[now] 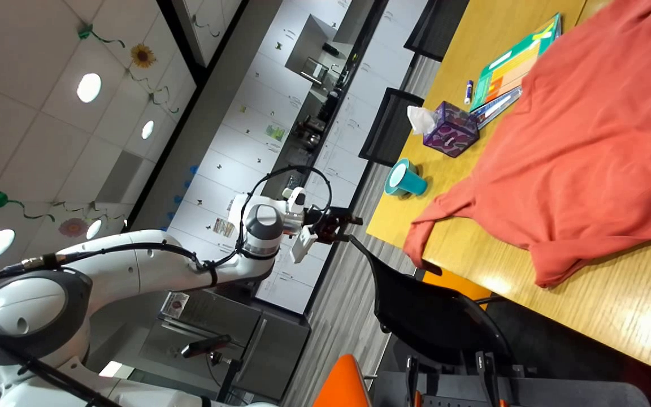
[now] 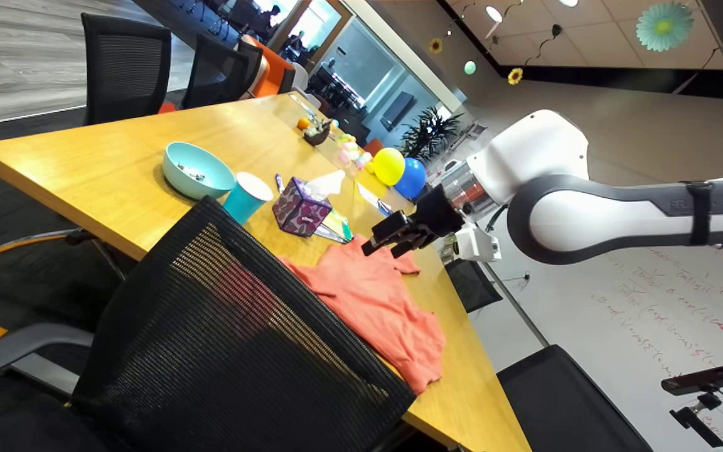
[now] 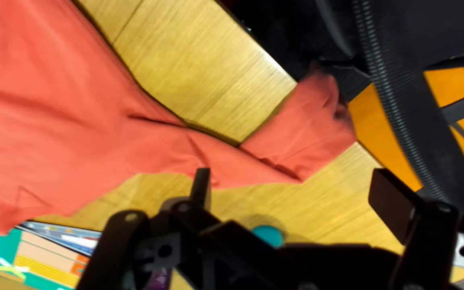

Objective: Bunch up the peach sweatshirt

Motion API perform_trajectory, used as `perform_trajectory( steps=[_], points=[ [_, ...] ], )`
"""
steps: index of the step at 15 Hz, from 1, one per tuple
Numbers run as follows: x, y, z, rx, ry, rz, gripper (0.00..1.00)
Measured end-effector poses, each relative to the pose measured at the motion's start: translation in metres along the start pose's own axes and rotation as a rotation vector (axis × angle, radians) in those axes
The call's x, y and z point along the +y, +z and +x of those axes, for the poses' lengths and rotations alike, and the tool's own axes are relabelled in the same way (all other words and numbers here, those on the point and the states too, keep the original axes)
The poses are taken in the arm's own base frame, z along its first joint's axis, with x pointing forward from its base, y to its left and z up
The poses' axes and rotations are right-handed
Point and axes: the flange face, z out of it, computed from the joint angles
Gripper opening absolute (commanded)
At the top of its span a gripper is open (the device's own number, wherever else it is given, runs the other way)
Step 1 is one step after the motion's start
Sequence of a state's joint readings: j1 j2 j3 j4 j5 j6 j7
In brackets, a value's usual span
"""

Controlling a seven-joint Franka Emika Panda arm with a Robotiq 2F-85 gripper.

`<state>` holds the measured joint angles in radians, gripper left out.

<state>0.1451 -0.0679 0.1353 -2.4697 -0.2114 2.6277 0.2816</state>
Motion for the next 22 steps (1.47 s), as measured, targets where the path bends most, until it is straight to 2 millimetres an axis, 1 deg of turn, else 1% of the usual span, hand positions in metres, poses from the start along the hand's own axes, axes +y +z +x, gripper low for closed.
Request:
perform_trajectory(
  steps=[2,4,5,7,8,9,13,15,17,19,22],
  points=[
    [0.050,0.006,0.002,0.016,0.107,-0.010,1.00],
    [0.095,0.010,0.000,0.020,0.212,-0.026,1.00],
    [0.114,0.012,-0.002,0.017,0.266,-0.035,1.00],
    [0.144,0.017,-0.008,0.007,0.376,-0.048,1.00],
    [0.150,0.019,-0.009,0.003,0.385,-0.052,1.00],
    [0.150,0.020,-0.010,0.001,0.385,-0.052,1.00],
    [0.144,0.020,-0.008,0.003,0.382,-0.049,1.00],
    [0.154,0.021,-0.002,0.002,0.484,-0.019,1.00],
    [0.172,0.023,0.010,0.011,0.588,-0.004,1.00],
    [0.196,0.027,0.024,0.024,0.696,-0.005,1.00],
    [0.231,0.039,0.040,0.037,0.855,-0.027,1.00]
  ],
)
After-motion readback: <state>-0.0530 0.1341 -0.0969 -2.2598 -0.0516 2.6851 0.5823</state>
